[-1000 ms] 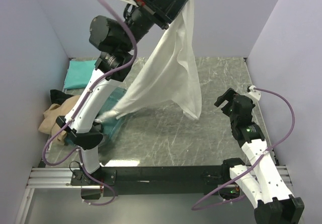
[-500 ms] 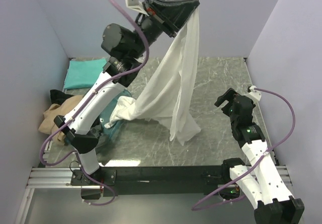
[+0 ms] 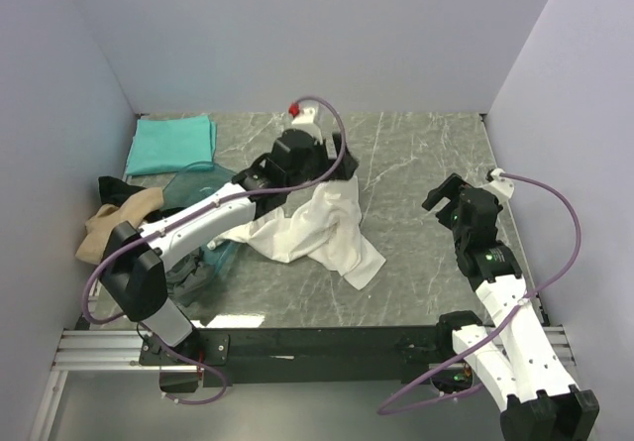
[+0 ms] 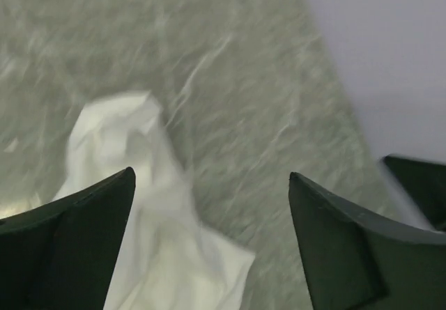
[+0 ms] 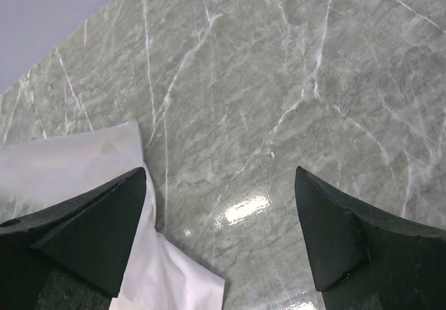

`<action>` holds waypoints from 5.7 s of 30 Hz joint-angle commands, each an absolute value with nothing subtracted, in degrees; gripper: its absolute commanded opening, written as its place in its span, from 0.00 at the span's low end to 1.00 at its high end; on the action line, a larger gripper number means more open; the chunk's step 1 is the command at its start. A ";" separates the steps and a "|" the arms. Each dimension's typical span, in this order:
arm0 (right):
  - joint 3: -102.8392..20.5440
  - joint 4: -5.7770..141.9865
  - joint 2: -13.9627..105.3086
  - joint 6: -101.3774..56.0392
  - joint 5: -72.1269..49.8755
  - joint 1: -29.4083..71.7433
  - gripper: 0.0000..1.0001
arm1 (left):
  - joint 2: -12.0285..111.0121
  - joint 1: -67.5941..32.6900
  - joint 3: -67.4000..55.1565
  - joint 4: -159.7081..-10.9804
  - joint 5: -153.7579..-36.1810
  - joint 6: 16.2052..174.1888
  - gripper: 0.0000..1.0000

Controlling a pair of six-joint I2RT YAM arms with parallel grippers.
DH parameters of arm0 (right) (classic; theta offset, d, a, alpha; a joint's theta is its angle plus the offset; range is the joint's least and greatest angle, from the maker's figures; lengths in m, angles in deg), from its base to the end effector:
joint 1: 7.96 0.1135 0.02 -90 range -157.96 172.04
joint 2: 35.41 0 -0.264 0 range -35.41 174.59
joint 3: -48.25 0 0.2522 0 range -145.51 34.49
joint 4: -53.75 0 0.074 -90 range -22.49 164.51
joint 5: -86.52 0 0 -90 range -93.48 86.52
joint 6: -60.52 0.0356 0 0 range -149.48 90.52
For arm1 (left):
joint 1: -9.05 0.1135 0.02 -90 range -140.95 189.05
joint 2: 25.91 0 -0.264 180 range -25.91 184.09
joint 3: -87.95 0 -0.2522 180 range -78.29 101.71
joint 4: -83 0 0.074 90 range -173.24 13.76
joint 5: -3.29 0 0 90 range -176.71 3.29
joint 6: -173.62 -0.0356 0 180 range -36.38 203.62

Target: Fold and stack the t-shirts

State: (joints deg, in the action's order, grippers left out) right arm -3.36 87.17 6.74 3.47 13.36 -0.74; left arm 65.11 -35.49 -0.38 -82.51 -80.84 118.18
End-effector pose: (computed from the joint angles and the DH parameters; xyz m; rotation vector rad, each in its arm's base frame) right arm 0.1717 0.0114 0.2882 0.6217 1.8732 0.1654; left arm 0.2756 -0.2661 0.3541 0.0893 1.9001 -0.8731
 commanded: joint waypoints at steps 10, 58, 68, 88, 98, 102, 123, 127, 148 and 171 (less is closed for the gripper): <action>-3.04 85.00 8.36 3.30 13.22 -0.93 0.93 | 54.95 -39.03 -13.13 -48.61 -60.85 130.55 0.99; -2.87 86.14 8.80 3.91 14.27 -0.93 0.93 | 48.98 -34.40 -9.39 -44.92 -48.94 138.78 0.99; -3.39 85.87 11.26 3.91 13.12 -0.93 0.92 | 36.32 11.99 -18.60 -37.67 -42.30 148.85 0.99; -3.22 86.32 10.21 3.48 13.74 -0.93 0.92 | 48.70 22.40 -23.09 -39.82 -47.60 148.22 0.90; -3.13 86.14 9.68 3.39 14.27 -0.93 0.92 | 44.58 22.85 -21.61 -40.62 -48.39 145.32 0.01; -3.39 86.49 9.94 3.48 14.36 -0.93 0.92 | 38.08 22.76 -16.79 -39.03 -46.10 144.27 0.01; -3.22 86.84 9.77 3.48 15.15 -0.93 0.91 | 29.09 -5.63 -9.91 -43.71 -46.22 141.61 0.01; -2.96 86.67 9.68 3.56 15.15 -0.93 0.91 | 32.88 -5.54 -15.87 -42.19 -45.22 146.81 0.01; -3.31 87.55 9.15 3.39 16.29 -0.84 0.91 | 49.32 20.99 -36.90 -55.82 -53.32 149.18 0.01; -3.66 87.73 9.15 2.60 16.38 -0.93 0.91 | 46.09 32.26 -24.95 -48.87 -53.56 152.54 0.43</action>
